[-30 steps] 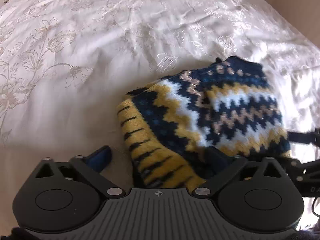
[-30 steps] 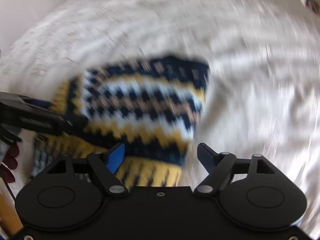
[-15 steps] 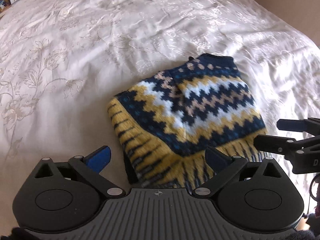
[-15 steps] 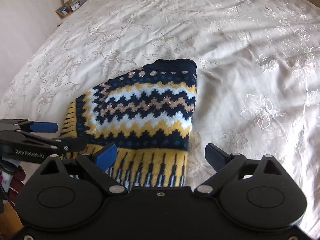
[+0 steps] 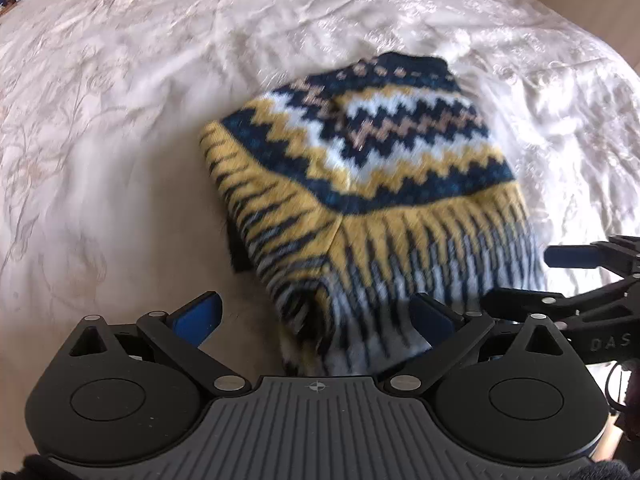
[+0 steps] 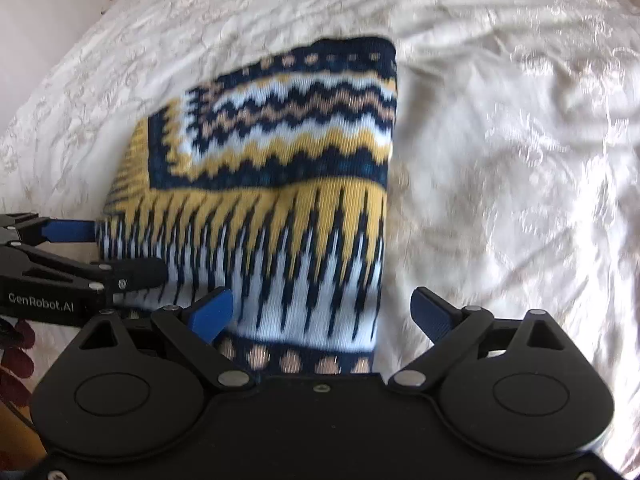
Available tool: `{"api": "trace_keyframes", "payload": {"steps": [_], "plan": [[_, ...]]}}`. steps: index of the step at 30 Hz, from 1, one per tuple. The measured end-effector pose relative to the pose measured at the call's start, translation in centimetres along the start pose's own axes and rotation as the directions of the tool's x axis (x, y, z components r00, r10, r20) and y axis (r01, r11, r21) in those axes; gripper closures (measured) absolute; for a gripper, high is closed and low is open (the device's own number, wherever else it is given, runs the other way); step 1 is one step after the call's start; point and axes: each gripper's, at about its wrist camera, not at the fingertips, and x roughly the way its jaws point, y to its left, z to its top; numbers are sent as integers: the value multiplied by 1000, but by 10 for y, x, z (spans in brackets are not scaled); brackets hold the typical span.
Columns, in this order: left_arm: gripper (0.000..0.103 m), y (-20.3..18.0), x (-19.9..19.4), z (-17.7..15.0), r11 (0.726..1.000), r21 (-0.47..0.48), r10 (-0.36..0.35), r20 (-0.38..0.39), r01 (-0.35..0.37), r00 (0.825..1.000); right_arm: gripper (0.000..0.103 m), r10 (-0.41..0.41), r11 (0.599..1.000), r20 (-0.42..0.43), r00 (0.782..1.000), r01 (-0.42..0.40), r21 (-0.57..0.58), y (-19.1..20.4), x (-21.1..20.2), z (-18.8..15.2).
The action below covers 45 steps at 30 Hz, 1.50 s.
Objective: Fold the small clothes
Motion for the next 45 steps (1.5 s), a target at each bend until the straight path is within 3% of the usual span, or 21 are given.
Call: {"api": "trace_keyframes", "payload": {"steps": [5,14,26,30,38,42,45], "plan": [[1,11,17,-15,999,-49,-4,-41,2,999,6,-11,1000,-43,999,10,-14,4,3,-9],[0,22,35,-24,991,-121,-62,5,62,998,3,-3,1000,-88,996,0,-28,7,3,-15],[0,26,30,-31,987,-139,-75,37,80,996,1,31,999,-27,999,-31,11,2,-17,-15],[20,24,7,-39,981,-183,-47,69,59,996,1,31,999,8,999,-31,21,-3,-29,-17],[20,8,-13,-77,986,-168,36,67,-25,997,1,60,997,60,996,-62,36,-12,-42,-25],[37,2,-35,-81,983,-176,69,85,-53,994,1,80,996,79,994,-82,22,-16,-46,-30],[37,-8,-60,-81,982,-159,120,132,-98,984,1,103,994,131,986,-107,27,-19,-61,-36]]}}
